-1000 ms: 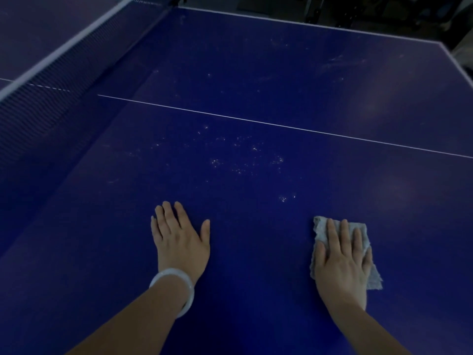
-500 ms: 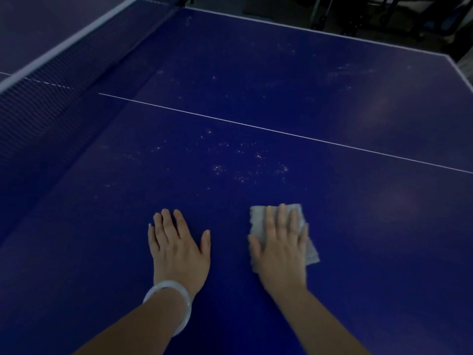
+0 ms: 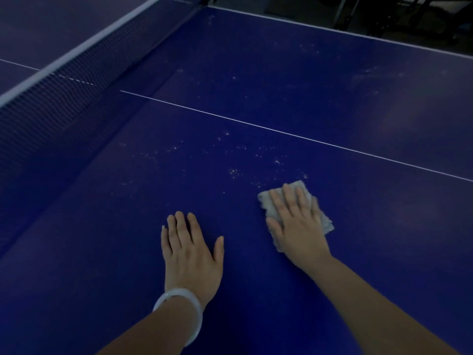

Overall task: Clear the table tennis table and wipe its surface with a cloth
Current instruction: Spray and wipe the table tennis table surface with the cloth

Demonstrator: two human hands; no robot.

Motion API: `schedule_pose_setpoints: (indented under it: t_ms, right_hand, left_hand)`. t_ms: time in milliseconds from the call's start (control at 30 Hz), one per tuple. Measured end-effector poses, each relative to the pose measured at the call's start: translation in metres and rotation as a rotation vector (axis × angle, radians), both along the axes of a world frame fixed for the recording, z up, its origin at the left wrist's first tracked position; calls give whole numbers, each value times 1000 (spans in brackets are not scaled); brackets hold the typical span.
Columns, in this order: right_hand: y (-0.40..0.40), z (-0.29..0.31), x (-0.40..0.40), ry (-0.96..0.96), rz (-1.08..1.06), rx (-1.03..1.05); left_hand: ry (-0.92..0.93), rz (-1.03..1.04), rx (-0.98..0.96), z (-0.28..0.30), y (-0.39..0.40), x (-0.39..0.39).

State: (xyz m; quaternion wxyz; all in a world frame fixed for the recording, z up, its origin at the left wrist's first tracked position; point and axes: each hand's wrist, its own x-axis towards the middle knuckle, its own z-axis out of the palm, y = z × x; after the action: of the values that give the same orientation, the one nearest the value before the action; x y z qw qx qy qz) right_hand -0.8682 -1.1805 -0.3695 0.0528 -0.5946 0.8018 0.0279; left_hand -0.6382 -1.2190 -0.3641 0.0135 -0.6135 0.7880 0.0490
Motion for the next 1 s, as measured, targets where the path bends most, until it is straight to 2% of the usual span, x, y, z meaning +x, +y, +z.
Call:
schedule_pose_setpoints:
  t_ms: [67, 133, 233, 300, 367, 433, 500, 567, 600, 667, 767, 867, 1000]
  right_hand:
    - [7, -2, -40, 34, -240, 25]
    - [3, 6, -74, -63, -584, -42]
    - [-37, 17, -81, -177, -770, -86]
    - [-71, 20, -64, -161, -620, 3]
    - [-92, 15, -33, -81, -254, 25]
    - [-86, 9, -2, -99, 82, 2]
    - [-65, 4, -1, -57, 254, 28]
    - [-54, 3, -37, 40, 155, 19]
    - [-53, 4, -59, 21, -26, -3]
    - [-58, 14, -92, -92, -417, -29]
    - [-99, 26, -106, -216, -633, 5]
    - [-158, 32, -90, -237, -531, 102]
    - [-206, 34, -13, -142, -70, 174]
  left_hand:
    - [8, 4, 4, 0, 0, 0]
    - [17, 9, 5, 0, 0, -1]
    - [1, 2, 7, 0, 1, 0]
    - [6, 5, 2, 1, 1, 0]
    - [13, 7, 2, 1, 1, 0]
    - [4, 7, 12, 1, 1, 0]
    - [3, 8, 13, 1, 1, 1]
    - [14, 2, 3, 2, 2, 1]
    - [19, -2, 4, 2, 2, 2]
    - [25, -2, 7, 2, 2, 2]
    - [28, 6, 15, 2, 2, 2]
    - [20, 6, 17, 1, 2, 1]
    - [23, 5, 28, 0, 2, 1]
